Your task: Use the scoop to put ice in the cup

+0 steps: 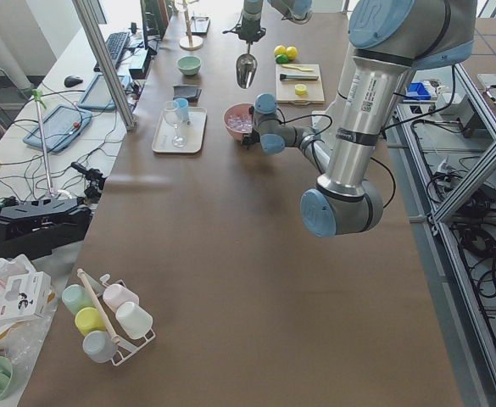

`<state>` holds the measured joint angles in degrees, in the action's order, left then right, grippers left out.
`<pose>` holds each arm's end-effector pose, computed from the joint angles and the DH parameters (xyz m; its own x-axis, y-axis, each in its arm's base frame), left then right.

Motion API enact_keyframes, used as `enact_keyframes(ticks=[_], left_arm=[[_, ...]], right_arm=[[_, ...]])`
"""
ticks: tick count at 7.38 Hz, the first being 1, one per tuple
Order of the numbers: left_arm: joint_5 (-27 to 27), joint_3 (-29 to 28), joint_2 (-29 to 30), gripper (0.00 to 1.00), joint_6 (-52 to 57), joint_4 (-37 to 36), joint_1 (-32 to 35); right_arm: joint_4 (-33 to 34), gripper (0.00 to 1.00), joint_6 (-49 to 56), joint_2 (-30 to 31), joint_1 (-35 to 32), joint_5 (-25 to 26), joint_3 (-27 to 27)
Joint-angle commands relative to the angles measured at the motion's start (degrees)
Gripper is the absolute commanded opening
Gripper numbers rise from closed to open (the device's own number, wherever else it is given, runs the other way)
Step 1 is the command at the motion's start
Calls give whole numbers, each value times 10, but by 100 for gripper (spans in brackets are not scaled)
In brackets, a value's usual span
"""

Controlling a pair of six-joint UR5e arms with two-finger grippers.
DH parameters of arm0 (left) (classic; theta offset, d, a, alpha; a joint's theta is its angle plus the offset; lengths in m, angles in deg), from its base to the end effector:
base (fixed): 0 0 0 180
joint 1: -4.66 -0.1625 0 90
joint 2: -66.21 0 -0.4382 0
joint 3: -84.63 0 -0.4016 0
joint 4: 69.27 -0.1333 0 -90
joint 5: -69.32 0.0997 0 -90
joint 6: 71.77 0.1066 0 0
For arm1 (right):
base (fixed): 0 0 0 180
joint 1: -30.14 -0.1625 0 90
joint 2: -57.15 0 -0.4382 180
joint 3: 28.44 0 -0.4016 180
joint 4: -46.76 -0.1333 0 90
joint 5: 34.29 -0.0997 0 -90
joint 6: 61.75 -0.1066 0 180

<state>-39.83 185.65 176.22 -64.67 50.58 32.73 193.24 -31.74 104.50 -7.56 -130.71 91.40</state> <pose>0.5101 -0.3835 0.3291 0.1371 0.9893 -0.0504 -0.4498 0.1075 0.8866 -0.3552 -0.4280 0.1761 0.1247 -0.9912 -0.0449 0.9503 0.1063 0.2926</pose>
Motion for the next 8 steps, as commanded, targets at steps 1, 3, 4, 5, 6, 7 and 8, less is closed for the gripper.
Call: enact_keyframes(ticks=[1, 3, 4, 5, 6, 7, 8], left_arm=[[1, -13, -3, 99, 3, 4, -3], [1, -8, -8, 99, 5, 28, 1], [3, -11, -8, 99, 4, 45, 14], [-5, -4, -11, 99, 5, 47, 38], [-35, 0, -12, 99, 5, 45, 44], [-34, -5, -11, 99, 4, 42, 41], [-32, -21, -3, 99, 1, 43, 39]], right_arm=[[45, 0, -1, -125, 15, 1, -95], [42, 0, -21, -140, 30, 10, -144], [41, 0, -21, -167, 35, 11, -186], [42, 0, -21, -190, 46, 19, -220], [42, 0, -21, -194, 54, 25, -236], [42, 0, -21, -193, 63, 39, -245], [42, 0, -21, -193, 65, 40, -247]])
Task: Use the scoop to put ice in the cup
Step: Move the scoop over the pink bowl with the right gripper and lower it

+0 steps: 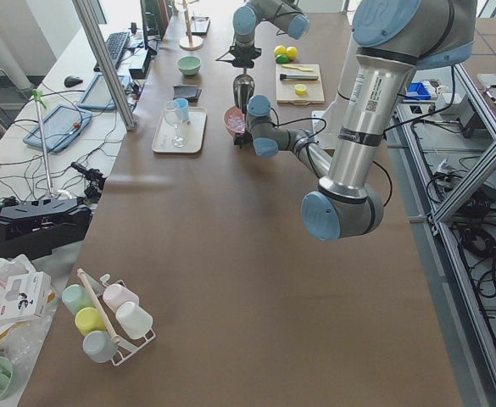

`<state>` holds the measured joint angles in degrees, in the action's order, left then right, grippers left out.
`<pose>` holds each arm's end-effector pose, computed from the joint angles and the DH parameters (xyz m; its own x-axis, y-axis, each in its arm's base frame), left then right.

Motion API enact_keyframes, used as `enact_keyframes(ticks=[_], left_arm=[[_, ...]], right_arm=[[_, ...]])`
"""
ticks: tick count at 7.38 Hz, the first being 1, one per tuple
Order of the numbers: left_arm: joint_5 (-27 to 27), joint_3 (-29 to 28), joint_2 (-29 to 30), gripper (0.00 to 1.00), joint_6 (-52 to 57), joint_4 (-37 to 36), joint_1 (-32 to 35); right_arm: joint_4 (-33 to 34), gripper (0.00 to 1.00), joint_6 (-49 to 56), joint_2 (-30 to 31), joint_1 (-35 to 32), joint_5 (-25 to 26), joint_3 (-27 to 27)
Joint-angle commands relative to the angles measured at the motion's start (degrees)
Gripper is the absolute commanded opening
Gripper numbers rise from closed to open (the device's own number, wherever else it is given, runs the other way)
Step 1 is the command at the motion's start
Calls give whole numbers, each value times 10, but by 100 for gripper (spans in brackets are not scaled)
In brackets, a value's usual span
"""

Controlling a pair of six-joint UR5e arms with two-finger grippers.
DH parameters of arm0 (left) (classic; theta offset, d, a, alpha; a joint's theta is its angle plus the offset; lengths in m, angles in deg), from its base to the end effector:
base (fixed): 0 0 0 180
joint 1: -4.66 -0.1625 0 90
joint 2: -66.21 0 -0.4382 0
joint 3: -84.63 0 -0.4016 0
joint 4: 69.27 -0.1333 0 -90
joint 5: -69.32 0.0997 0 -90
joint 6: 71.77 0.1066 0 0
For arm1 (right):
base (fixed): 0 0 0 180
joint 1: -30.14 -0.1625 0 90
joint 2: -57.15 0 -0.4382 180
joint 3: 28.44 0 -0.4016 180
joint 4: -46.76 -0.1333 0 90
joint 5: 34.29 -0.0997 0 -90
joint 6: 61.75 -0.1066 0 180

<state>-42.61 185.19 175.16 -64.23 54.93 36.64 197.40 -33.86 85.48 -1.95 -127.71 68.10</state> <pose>0.4803 -0.4101 0.3335 0.1562 0.9866 -0.0463 -0.3996 0.1060 0.9105 -0.4813 -0.4516 0.0899 0.0700 -0.9975 -0.0094 0.9872 0.0679 0.1441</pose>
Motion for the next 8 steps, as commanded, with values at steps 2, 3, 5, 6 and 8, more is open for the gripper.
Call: enact_keyframes(ticks=[2, 3, 5, 6, 8], left_arm=[[-3, -52, 30, 99, -4, 2, -2], [13, -61, 42, 99, -4, 0, -4], [28, -63, 44, 99, -4, 2, -12], [28, -63, 43, 99, -2, 2, -12], [28, -63, 43, 99, -4, 11, -15]], right_arm=[[-1, 0, 0, 0, 12, 20, -31], [0, 0, 0, 1, 20, 28, -36], [0, 0, -6, 1, 29, 29, -42], [-1, 0, -13, -1, 32, 29, -48], [-9, 0, -27, -8, 38, 30, -70]])
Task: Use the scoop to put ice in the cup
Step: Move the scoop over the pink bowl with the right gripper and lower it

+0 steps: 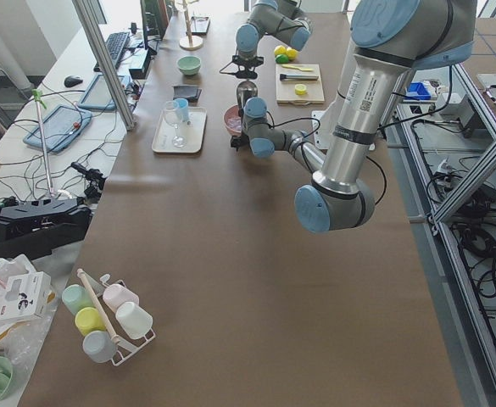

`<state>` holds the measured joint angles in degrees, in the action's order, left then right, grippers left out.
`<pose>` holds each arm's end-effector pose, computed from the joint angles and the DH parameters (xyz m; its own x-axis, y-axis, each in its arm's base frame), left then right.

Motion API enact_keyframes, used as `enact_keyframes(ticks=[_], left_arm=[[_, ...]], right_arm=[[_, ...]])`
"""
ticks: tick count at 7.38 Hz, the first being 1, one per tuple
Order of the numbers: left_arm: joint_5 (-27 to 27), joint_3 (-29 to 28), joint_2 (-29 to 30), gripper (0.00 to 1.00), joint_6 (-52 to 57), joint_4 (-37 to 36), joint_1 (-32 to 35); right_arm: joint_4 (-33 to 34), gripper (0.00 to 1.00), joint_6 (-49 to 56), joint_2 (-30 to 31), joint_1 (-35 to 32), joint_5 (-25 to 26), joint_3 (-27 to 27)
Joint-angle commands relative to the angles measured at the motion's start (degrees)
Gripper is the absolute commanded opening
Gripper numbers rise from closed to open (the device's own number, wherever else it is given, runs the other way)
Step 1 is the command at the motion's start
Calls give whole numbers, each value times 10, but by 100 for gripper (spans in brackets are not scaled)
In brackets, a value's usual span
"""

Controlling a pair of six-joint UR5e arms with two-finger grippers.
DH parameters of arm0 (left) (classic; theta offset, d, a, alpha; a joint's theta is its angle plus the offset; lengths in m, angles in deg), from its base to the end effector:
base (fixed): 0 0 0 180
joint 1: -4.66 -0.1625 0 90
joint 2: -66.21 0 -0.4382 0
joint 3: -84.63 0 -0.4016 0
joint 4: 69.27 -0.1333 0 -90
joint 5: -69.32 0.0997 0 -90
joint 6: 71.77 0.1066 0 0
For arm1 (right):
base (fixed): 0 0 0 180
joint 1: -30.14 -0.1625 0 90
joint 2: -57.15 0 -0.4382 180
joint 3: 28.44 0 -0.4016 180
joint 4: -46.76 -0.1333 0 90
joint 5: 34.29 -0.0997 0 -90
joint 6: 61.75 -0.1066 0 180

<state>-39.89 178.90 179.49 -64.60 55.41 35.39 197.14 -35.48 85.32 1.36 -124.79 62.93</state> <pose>0.5212 -0.4241 0.3380 0.1805 0.9827 -0.0417 -0.4264 0.1163 0.8970 -0.5254 -0.4396 0.1125 0.0439 -0.9989 -0.0140 0.9979 0.0432 0.0480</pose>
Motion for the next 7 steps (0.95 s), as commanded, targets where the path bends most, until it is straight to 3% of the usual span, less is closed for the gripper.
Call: enact_keyframes(ticks=[1, 7], left_arm=[[1, 2, -2, 99, -1, 10, -6], [1, 1, -29, 99, 0, 49, -6]], right_arm=[[-14, 0, -11, -13, 6, 0, -29], [-56, 0, -40, -11, 14, 1, -56]])
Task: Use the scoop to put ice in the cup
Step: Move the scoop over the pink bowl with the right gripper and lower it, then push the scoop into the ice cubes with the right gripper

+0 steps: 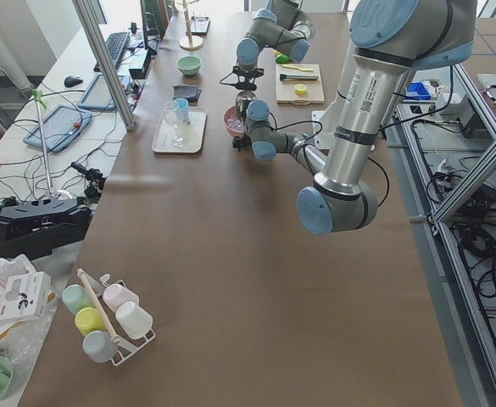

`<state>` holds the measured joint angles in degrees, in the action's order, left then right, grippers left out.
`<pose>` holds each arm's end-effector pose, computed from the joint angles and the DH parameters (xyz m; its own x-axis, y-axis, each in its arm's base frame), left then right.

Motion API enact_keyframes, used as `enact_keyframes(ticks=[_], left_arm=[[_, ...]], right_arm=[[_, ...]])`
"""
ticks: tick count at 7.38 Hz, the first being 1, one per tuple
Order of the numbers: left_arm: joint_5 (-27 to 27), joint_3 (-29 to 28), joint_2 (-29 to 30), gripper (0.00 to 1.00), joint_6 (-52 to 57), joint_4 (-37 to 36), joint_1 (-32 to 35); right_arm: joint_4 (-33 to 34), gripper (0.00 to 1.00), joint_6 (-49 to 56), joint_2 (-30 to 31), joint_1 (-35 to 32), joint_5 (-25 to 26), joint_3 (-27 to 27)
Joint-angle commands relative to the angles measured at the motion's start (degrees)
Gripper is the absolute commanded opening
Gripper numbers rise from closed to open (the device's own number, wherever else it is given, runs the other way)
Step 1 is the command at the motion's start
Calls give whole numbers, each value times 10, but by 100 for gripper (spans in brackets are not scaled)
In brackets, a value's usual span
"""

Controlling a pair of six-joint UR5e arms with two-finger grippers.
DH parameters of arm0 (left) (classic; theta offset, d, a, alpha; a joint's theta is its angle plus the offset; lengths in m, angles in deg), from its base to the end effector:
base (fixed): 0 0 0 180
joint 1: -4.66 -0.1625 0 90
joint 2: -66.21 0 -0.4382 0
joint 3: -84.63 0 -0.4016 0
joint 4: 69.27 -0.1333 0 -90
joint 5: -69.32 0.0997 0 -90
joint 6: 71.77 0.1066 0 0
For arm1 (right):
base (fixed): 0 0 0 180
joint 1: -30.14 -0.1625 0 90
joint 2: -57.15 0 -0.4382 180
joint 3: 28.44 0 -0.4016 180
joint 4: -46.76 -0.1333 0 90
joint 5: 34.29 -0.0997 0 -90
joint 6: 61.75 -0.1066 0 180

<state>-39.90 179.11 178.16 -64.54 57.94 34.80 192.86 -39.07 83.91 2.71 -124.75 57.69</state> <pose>0.5196 -0.4153 0.3455 0.1690 0.9851 -0.0322 -0.4085 0.0998 0.9073 -0.5616 -0.4407 0.1150 0.0830 -0.9964 -0.0146 0.9951 0.0820 0.0557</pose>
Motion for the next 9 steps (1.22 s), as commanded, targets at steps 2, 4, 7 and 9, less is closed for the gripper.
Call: enact_keyframes(ticks=[2, 4, 7, 9], left_arm=[[1, -3, -21, 99, -1, 23, 0], [1, -7, -21, 99, 0, 24, 0], [2, -8, -14, 99, -1, 18, -1], [2, -11, -12, 99, -1, 17, -1]], right_arm=[[-49, 0, -4, 26, 1, -1, 15], [-76, 0, -5, 50, 1, -3, 48], [-121, 0, -11, 80, 0, -9, 77], [-158, 0, -31, 107, 0, -11, 98]])
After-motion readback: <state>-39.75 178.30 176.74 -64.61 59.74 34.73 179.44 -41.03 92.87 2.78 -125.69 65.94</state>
